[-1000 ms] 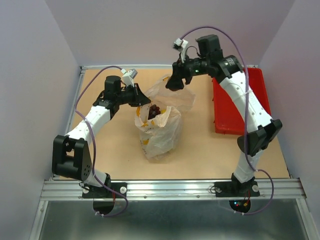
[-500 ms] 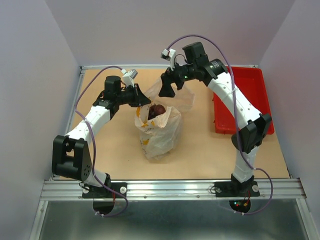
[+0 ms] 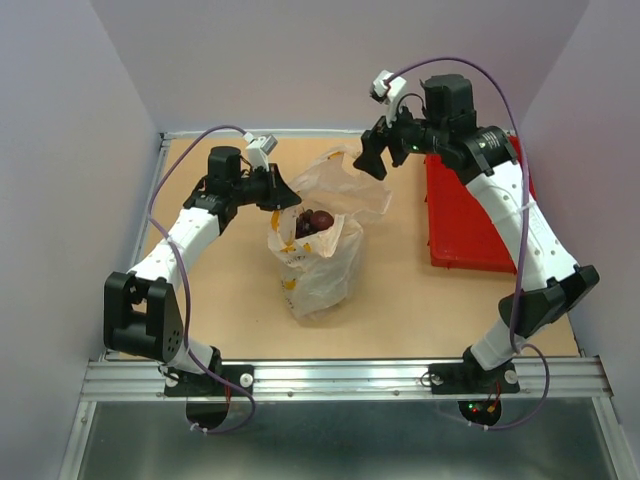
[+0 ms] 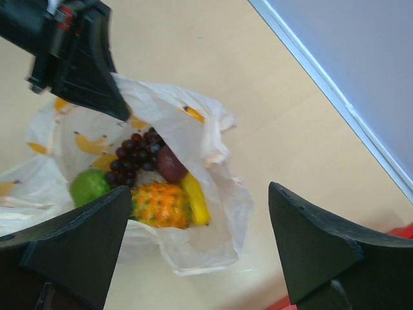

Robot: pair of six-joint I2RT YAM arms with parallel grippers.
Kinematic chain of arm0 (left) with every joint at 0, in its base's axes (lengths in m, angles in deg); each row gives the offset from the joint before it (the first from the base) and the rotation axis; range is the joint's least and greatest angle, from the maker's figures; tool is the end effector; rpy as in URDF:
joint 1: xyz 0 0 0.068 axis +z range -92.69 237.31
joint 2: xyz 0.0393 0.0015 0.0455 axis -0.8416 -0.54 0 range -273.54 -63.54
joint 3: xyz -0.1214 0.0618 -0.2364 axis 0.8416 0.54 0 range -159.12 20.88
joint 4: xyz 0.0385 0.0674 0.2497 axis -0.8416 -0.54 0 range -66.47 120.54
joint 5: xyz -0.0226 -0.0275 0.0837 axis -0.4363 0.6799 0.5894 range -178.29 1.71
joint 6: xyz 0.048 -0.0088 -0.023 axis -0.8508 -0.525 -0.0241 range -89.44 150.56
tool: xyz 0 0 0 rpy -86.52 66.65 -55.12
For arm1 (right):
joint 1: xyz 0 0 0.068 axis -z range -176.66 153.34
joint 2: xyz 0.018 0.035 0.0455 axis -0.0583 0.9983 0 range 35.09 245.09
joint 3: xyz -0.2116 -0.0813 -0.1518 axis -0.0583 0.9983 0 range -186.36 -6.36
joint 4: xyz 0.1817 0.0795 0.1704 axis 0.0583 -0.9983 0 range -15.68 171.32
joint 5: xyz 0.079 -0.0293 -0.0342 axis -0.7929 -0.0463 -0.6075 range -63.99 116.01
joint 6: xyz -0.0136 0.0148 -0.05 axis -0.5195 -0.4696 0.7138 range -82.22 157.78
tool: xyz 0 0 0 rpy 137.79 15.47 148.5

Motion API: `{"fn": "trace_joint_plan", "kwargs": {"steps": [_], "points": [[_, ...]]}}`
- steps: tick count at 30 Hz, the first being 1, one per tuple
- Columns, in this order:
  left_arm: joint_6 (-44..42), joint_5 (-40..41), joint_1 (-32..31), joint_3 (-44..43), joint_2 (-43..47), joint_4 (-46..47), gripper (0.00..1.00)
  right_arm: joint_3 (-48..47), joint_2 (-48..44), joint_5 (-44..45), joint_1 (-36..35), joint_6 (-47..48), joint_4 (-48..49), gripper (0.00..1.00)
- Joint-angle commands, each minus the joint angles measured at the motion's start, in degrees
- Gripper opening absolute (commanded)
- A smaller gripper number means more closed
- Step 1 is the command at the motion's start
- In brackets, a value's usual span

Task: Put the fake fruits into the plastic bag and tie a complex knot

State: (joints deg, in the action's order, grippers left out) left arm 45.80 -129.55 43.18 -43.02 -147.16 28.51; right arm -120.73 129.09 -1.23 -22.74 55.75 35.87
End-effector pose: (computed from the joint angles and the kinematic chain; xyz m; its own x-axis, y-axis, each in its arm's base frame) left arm 0.3193 -0.1046 0.3124 -0.5510 -0.0649 -0.8320 0.6558 0.5829 -0.4798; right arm 0.3009 0.1654 0.4736 -0.1267 -0.3674 -0.9214 -0.8435 0.5288 -0.0948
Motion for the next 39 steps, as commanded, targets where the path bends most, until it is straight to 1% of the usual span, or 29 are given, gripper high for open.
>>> {"fn": "trace_joint_plan", "kwargs": {"steps": [1, 4, 6, 8, 9, 10, 11, 12, 13, 14, 17, 18, 20, 21, 22, 23, 24, 25, 26, 27, 29, 30, 32, 33, 35, 36, 37, 38, 39], "points": [[-2.67, -1.90, 0.42, -3.33, -0.14, -1.23, 0.06, 4.67, 2.06, 1.50, 2.35, 4.16, 2.47, 0.89], [-3.38, -2.16, 0.42, -4.21, -0.41, -2.28, 0.09, 5.38, 3.82, 0.18, 2.71, 5.49, 2.91, 0.87], [-3.73, -2.25, 0.42, -4.57, -0.85, -2.81, 0.10, 6.35, 4.87, -1.40, 2.79, 5.23, 4.93, 0.86], [-4.86, -2.25, 0.42, -5.09, -1.29, -3.95, 0.11, 5.83, 7.41, -2.54, 2.71, 4.61, 5.98, 0.74], [-5.31, -2.08, 0.42, -5.70, -1.38, -5.00, 0.12, 4.86, 8.21, -2.46, 2.71, 4.00, 6.25, 0.67], [-5.84, -1.90, 0.42, -5.97, -1.38, -5.53, 0.12, 4.33, 8.83, -2.64, 2.71, 3.47, 6.51, 0.55], [-6.45, -1.64, 0.42, -6.32, -1.46, -5.97, 0.12, 3.72, 9.79, -3.16, 2.71, 2.77, 6.86, 0.51], [-6.72, -1.46, 0.42, -6.50, -1.46, -6.41, 0.12, 2.49, 9.98, -3.86, 2.71, 1.89, 6.95, 0.34], [-7.07, -1.46, 0.42, -6.68, -1.55, -6.76, 0.12, 2.13, 10.24, -4.65, 2.71, 1.28, 7.13, 0.24], [-8.29, -1.46, 0.42, -7.63, -2.16, -7.64, 0.11, 1.26, 10.24, -6.75, 2.71, -0.47, 7.04, 0.02], [-10.40, -1.02, 0.86, -10.53, -3.04, -9.05, 0.06, 1.95, 8.49, -8.25, 2.88, -3.55, 7.04, 0.01], [-11.54, -1.28, 1.12, -13.33, -4.44, -9.57, 0.04, 2.56, 6.14, -8.87, 2.97, -4.52, 7.04, 0.01], [-17.07, -2.78, 1.56, -17.29, -6.29, -12.21, 0.02, 4.76, 3.66, -11.15, 2.97, -9.00, 6.96, 0.01], [-19.96, -3.91, 1.74, -22.10, -8.73, -13.96, 0.02, 5.90, 0.95, -12.21, 2.97, -13.01, 6.96, 0.00], [-21.12, -4.88, 1.91, -24.58, -11.80, -14.93, 0.02, 7.82, -0.20, -15.00, 2.97, -15.14, 7.04, 0.01], [-22.00, -6.02, 2.00, -30.09, -13.75, -15.90, 0.02, 9.06, -1.52, -16.68, 2.97, -17.08, 7.13, 0.00], [-22.45, -7.94, 2.09, -33.02, -15.68, -17.39, 0.02, 10.03, -3.54, -17.83, 2.97, -21.45, 7.39, 0.00], [-22.37, -8.83, 2.09, -35.65, -17.70, -17.84, 0.03, 11.17, -4.86, -18.80, 2.97, -23.84, 8.09, 0.01], [-21.93, -9.54, 2.00, -38.29, -21.64, -18.10, 0.03, 13.88, -6.01, -19.33, 2.97, -26.13, 10.53, 0.00], [-21.49, -10.68, 2.00, -42.84, -23.51, -18.11, 0.10, 14.78, -6.89, -19.34, 2.97, -29.81, 11.69, 0.00], [-20.44, -11.48, 2.00, -46.74, -27.98, -18.63, 0.22, 16.01, -8.91, -18.73, 2.97, -32.47, 13.80, 0.01], [-20.43, -11.04, 2.00, -49.37, -28.70, -19.50, 0.38, 16.71, -9.35, -18.11, 3.06, -33.96, 14.16, 0.00], [-21.74, -11.04, 2.18, -50.44, -28.54, -20.65, 0.49, 16.90, -9.53, -17.23, 2.97, -34.41, 14.69, 0.00], [-22.88, -11.56, 2.35, -49.92, -26.62, -21.44, 0.57, 16.81, -8.92, -16.71, 2.97, -34.50, 14.78, 0.01], [-23.16, -12.09, 2.88, -47.39, -22.93, -20.75, 0.60, 16.63, -8.04, -16.09, 3.06, -34.15, 14.87, 0.00], [-22.89, -12.44, 3.14, -42.41, -17.69, -19.70, 0.64, 16.55, -7.26, -15.74, 2.97, -34.06, 14.95, 0.01], [-21.50, -13.06, 3.93, -39.32, -14.59, -16.38, 0.66, 16.20, -6.73, -15.65, 2.97, -33.54, 14.95, 0.01], [-20.09, -13.24, 4.46, -32.76, -8.12, -14.17, 0.69, 16.11, -6.20, -15.65, 2.97, -33.01, 14.87, 0.00], [-18.69, -13.24, 5.07, -29.56, -4.92, -12.15, 0.75, 16.10, -6.11, -15.38, 2.97, -32.66, 14.87, 0.00]]}}
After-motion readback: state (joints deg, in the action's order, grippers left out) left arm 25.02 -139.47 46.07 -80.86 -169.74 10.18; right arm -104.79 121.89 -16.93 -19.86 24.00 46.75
